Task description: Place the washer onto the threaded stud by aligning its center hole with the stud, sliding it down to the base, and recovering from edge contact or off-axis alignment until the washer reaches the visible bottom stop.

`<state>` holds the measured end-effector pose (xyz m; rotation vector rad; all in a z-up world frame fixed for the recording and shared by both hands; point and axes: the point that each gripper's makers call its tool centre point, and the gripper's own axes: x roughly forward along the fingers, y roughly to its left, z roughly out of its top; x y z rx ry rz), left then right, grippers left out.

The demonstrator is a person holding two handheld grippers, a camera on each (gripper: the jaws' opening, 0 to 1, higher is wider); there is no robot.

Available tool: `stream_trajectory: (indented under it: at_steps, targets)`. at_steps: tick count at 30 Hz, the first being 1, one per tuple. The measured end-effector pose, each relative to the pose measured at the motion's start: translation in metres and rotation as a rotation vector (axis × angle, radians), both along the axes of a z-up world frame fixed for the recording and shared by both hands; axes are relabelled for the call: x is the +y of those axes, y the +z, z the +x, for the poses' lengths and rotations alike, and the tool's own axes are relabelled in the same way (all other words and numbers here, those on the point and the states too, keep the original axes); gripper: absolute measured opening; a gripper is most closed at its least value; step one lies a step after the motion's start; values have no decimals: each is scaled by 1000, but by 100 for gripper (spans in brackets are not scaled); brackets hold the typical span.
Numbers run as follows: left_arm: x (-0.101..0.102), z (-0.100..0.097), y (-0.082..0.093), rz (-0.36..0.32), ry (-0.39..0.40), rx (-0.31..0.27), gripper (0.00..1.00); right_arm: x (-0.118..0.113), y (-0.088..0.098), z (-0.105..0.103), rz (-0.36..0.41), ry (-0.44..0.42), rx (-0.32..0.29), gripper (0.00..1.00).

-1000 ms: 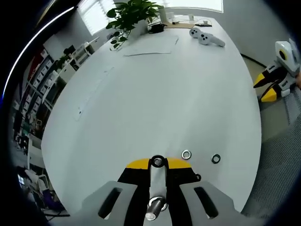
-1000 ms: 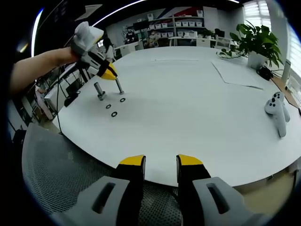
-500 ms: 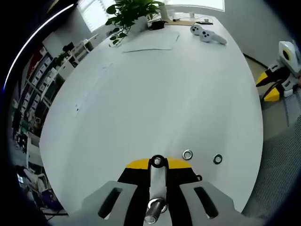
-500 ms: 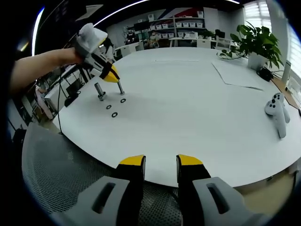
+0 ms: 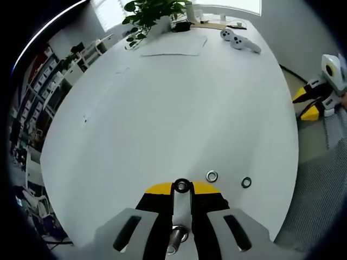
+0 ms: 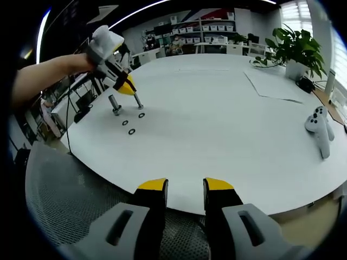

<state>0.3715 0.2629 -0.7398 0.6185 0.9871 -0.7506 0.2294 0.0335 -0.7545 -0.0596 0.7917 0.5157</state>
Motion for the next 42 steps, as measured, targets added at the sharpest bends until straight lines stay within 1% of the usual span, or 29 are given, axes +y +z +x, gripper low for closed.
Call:
stream_trajectory:
  at_steps: [6, 11, 14, 19, 24, 30, 38, 42]
  targets:
    - [2, 1, -10, 16, 10, 27, 8, 0, 1, 0, 6, -5, -5, 29]
    - [1, 2, -16, 31, 6, 34, 8, 0, 1, 0, 8, -6, -5, 29]
    - [2, 2, -23, 56, 2, 39, 8, 0, 1, 0, 8, -3, -4, 29]
    - [2, 1, -31, 71, 8, 63, 8, 1, 1, 0, 11, -3, -4, 29]
    - [2, -5, -37, 72, 6, 89, 8, 1, 0, -1, 10, 0, 1, 29]
    - [1, -11, -41, 82, -13, 101, 8, 1, 0, -1, 10, 3, 3, 29]
    - [1, -14, -47, 103, -18, 109, 9, 1, 0, -1, 7, 3, 3, 29]
    - [2, -14, -48, 115, -27, 104, 9, 1, 0, -1, 6, 0, 2, 29]
